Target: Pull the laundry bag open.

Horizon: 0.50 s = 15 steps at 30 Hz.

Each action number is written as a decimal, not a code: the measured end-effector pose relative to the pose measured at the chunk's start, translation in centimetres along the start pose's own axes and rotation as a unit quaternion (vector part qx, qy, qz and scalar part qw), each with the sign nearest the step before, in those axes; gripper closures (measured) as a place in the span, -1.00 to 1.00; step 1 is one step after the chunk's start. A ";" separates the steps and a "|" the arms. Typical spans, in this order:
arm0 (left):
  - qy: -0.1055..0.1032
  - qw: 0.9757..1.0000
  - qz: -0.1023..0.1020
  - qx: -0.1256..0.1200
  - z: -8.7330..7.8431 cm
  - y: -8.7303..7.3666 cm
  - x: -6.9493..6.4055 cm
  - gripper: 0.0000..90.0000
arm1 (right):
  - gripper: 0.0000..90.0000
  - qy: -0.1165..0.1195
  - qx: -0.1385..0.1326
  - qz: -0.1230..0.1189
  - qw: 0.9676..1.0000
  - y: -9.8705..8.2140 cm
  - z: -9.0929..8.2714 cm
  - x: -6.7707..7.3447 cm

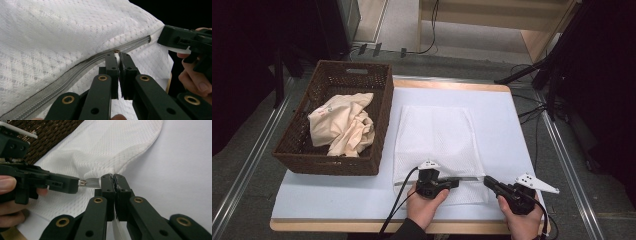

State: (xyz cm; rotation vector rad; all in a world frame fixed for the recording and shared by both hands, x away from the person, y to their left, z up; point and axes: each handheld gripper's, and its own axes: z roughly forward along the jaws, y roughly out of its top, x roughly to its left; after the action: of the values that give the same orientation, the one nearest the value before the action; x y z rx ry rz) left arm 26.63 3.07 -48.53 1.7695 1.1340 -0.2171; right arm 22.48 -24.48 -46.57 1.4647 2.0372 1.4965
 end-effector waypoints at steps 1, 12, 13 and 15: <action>-0.001 1.000 0.002 0.002 -0.3 0.0 0.1 0.93 | 0.96 0.002 0.002 -0.002 1.000 0.0 0.1 0.1; 0.039 0.999 -0.001 -0.022 -3.0 -0.4 0.2 0.94 | 0.96 -0.016 -0.009 -0.022 1.000 0.1 0.3 1.4; 0.029 0.998 -0.040 -0.040 -4.1 -0.8 1.7 0.94 | 0.96 -0.016 -0.013 -0.011 1.000 0.2 -0.1 1.0; 0.007 0.998 -0.057 -0.036 -4.3 -1.0 2.1 0.93 | 0.96 -0.006 -0.014 -0.003 1.000 0.4 -0.3 0.5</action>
State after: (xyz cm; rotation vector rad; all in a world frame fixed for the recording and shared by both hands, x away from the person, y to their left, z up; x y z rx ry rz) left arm 25.57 7.83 -48.24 1.6459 1.2399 -0.2301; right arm 22.26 -24.31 -45.95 1.4508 2.0032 1.5045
